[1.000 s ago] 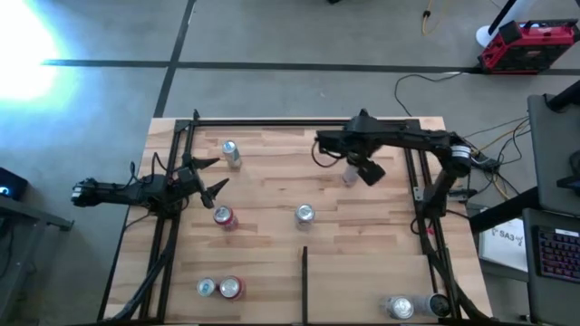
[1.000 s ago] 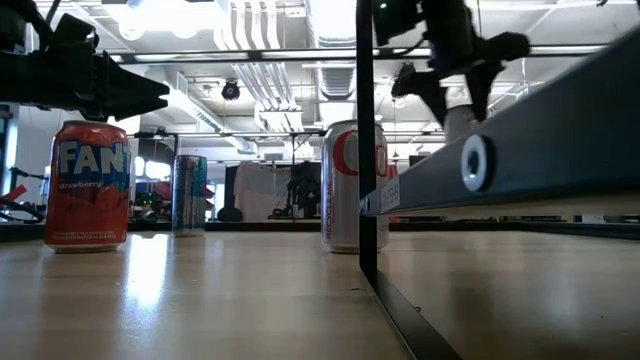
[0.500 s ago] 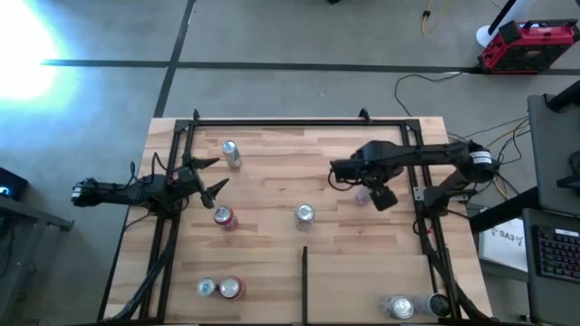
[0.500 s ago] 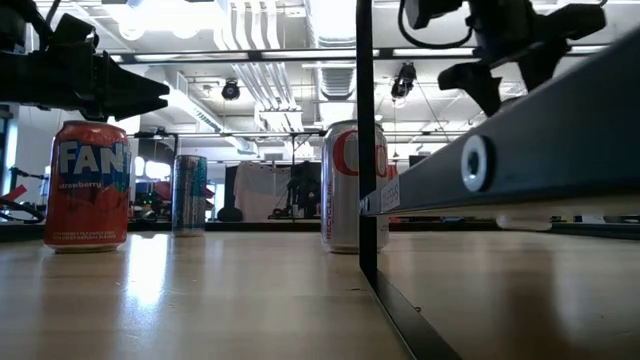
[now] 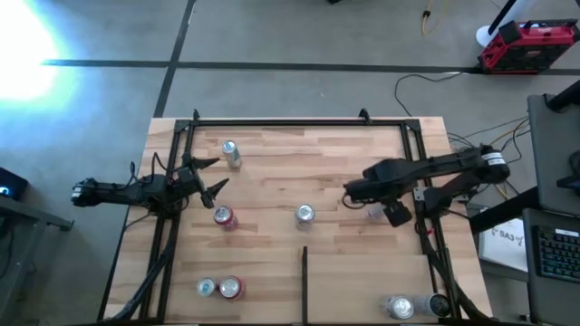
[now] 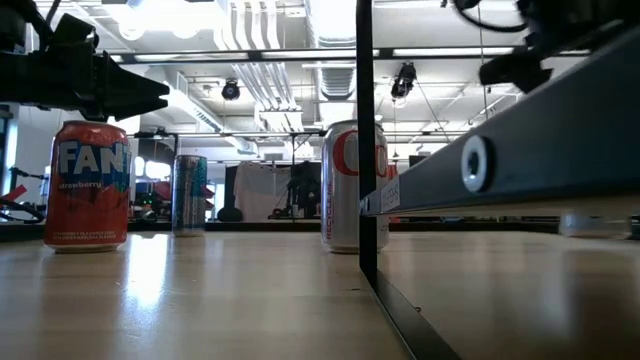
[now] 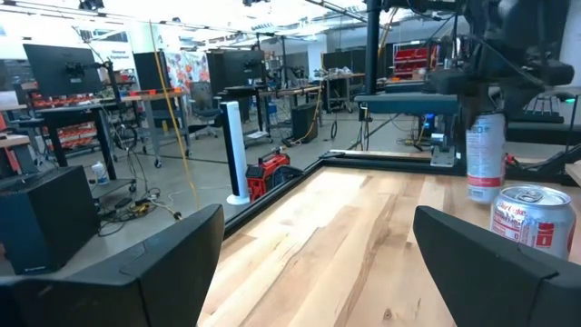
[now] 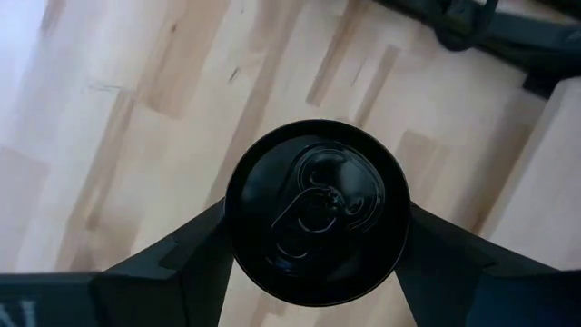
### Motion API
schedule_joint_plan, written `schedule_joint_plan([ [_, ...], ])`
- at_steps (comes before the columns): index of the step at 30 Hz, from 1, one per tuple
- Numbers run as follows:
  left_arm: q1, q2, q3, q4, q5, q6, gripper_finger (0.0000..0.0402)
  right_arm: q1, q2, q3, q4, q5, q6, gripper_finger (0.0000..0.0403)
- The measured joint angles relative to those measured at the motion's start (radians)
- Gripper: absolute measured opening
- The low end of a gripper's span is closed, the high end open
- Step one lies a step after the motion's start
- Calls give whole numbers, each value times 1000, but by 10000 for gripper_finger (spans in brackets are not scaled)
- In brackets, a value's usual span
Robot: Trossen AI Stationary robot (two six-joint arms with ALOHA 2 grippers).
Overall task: Place canned beverage on shelf
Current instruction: Move the white soda can from top middle to right on the table
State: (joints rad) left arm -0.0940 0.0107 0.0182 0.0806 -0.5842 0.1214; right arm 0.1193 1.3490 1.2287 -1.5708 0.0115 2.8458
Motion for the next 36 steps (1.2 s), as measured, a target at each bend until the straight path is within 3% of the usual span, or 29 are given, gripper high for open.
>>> schedule_joint_plan([
  [7, 0, 0, 0, 0, 0, 0, 343, 113, -96, -107, -3, -42, 61, 244],
  [22, 0, 0, 0, 0, 0, 0, 343, 286, -93, -141, -6, -57, 155, 244],
  [30, 0, 0, 0, 0, 0, 0, 343, 300, -91, -136, -3, -59, 119, 247],
  [36, 0, 0, 0, 0, 0, 0, 343, 300, -91, -122, 9, -54, 66, 283],
])
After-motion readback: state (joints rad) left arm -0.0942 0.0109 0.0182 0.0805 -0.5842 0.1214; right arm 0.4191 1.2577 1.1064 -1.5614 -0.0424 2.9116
